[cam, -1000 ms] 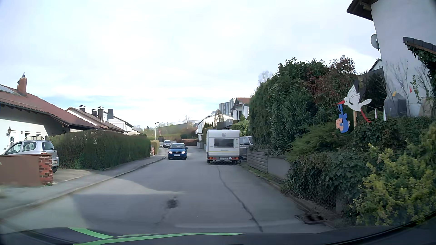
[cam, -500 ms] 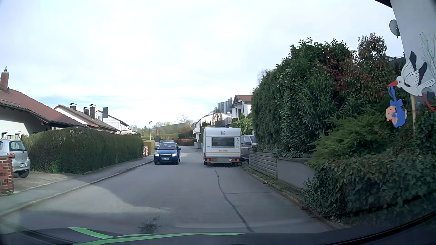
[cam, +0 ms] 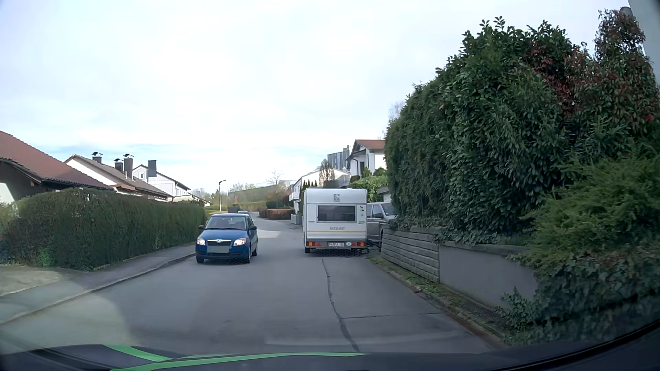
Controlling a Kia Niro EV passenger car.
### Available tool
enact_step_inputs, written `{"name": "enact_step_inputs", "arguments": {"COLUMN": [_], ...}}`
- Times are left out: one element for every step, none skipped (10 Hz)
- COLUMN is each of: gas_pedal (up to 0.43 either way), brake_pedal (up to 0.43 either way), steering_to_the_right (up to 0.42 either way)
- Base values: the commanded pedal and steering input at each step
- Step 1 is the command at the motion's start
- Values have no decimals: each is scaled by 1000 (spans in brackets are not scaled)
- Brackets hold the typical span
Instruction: Follow the waypoints while adhering to traffic rules and regulations
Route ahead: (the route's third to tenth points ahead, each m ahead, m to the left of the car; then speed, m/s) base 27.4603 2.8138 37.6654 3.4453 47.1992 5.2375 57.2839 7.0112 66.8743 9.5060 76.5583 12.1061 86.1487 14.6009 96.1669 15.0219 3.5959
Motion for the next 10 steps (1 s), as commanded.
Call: {"name": "enact_step_inputs", "arguments": {"gas_pedal": [0, 0, 0, 0, 0, 0, 0, 118, 169, 189], "brake_pedal": [171, 171, 140, 0, 0, 0, 0, 0, 0, 0], "steering_to_the_right": [8, 7, 4, -4, -14, -32, -55, -77, -106, -131]}}
